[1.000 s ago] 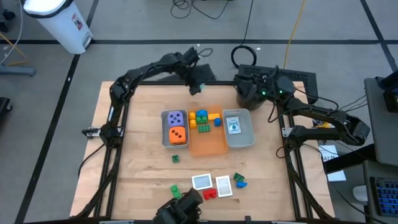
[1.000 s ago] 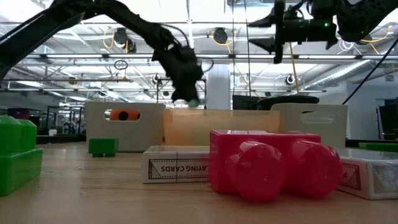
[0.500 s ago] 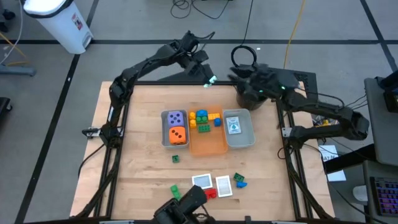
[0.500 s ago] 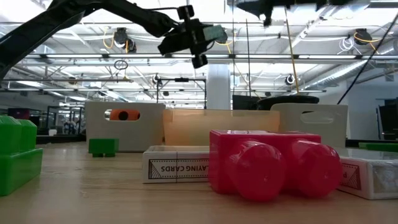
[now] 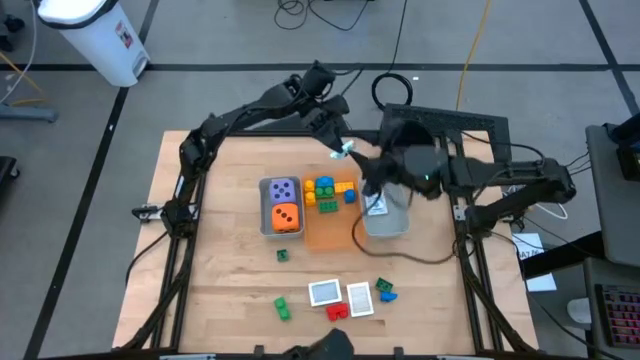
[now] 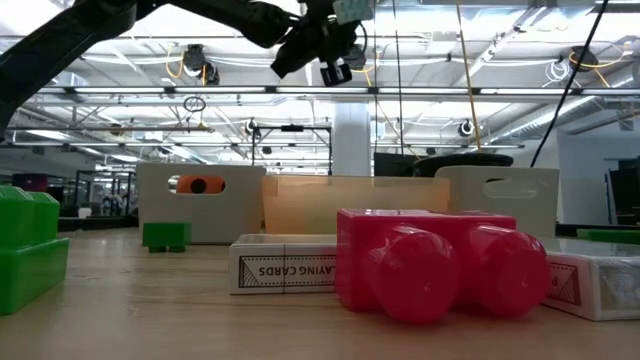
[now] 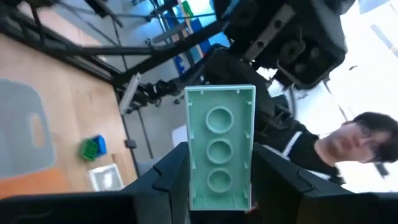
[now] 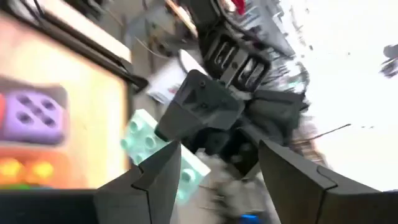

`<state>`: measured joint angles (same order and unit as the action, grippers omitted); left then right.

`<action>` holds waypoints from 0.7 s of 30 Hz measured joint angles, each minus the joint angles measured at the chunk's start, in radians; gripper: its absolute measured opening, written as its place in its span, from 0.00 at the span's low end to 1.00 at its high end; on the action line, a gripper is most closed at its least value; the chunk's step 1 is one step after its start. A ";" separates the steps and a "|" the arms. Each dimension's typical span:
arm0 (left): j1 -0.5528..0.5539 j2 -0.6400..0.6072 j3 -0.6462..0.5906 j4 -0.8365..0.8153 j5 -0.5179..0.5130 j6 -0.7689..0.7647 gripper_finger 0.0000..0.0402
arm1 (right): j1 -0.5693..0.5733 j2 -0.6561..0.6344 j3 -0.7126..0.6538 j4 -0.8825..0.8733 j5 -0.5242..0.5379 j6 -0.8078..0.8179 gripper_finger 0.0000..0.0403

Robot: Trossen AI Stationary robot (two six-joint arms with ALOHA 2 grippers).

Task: Pick & Place Toys
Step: Put the light blue game piece into the orange bin

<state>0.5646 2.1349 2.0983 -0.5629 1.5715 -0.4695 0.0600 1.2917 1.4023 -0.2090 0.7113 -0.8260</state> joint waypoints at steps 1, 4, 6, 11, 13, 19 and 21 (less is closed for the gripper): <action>-0.006 0.000 0.000 0.004 0.000 -0.025 0.35 | 0.027 0.001 0.001 0.005 0.050 -0.042 0.52; -0.018 0.000 0.000 0.058 -0.001 -0.108 0.33 | 0.097 0.002 0.001 0.003 0.159 -0.161 0.52; -0.022 0.000 0.000 0.114 -0.001 -0.181 0.33 | 0.139 -0.006 0.001 -0.004 0.211 -0.243 0.52; -0.035 0.000 0.000 0.166 -0.078 -0.289 0.37 | 0.223 -0.022 0.001 -0.014 0.335 -0.412 0.52; -0.047 0.000 0.000 0.165 -0.108 -0.315 0.37 | 0.242 -0.024 0.001 -0.013 0.353 -0.423 0.52; -0.098 0.000 0.000 0.171 -0.142 -0.349 0.33 | 0.276 -0.024 0.001 -0.155 0.362 -0.363 0.52; -0.112 -0.001 0.000 0.173 -0.142 -0.353 0.33 | 0.277 -0.024 0.001 -0.231 0.360 -0.313 0.52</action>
<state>0.4526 2.1343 2.0983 -0.3901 1.4294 -0.8229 0.3374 1.2678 1.4033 -0.4397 1.0711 -1.1393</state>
